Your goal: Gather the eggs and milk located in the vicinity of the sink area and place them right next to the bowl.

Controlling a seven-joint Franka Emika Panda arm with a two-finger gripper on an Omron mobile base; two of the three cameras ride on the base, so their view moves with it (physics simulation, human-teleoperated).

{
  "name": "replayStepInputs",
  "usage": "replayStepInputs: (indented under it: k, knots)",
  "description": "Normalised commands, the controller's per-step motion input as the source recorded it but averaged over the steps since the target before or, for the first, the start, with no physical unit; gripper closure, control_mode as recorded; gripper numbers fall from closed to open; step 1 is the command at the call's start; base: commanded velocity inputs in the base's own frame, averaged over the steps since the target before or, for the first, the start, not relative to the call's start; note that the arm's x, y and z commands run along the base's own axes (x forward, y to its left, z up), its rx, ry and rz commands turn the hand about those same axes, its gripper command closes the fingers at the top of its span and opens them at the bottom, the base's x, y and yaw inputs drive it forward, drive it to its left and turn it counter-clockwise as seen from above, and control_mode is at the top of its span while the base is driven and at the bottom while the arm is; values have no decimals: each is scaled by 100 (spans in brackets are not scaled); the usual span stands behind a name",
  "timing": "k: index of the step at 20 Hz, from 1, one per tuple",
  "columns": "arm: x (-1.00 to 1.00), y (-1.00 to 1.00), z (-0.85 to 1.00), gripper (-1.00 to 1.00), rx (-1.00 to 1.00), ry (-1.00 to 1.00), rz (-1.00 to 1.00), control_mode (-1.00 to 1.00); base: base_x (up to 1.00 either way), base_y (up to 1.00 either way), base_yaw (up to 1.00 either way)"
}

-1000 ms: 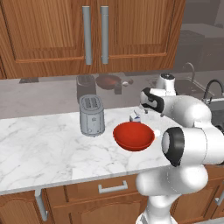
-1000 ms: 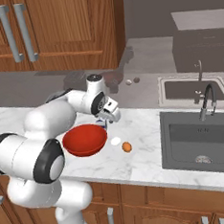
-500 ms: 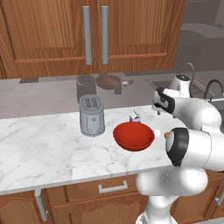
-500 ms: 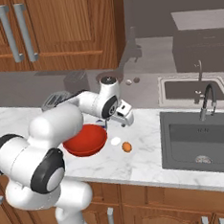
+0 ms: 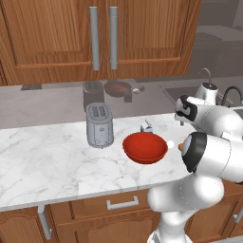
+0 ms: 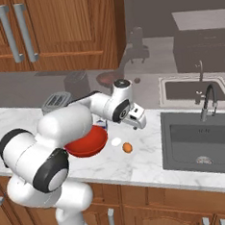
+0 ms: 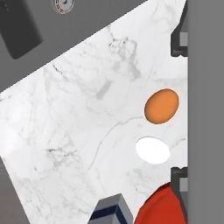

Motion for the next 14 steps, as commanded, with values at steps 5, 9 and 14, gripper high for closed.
replayStepInputs:
  k: [5,9,14]
  knots:
    - [0,-12,-2,-100,0,1,0,-100,0,0,0]
    - [-13,0,-8,-100,0,10,1,-100,0,0,0]
    - [-42,5,-15,-100,0,11,12,-100,0,0,0]
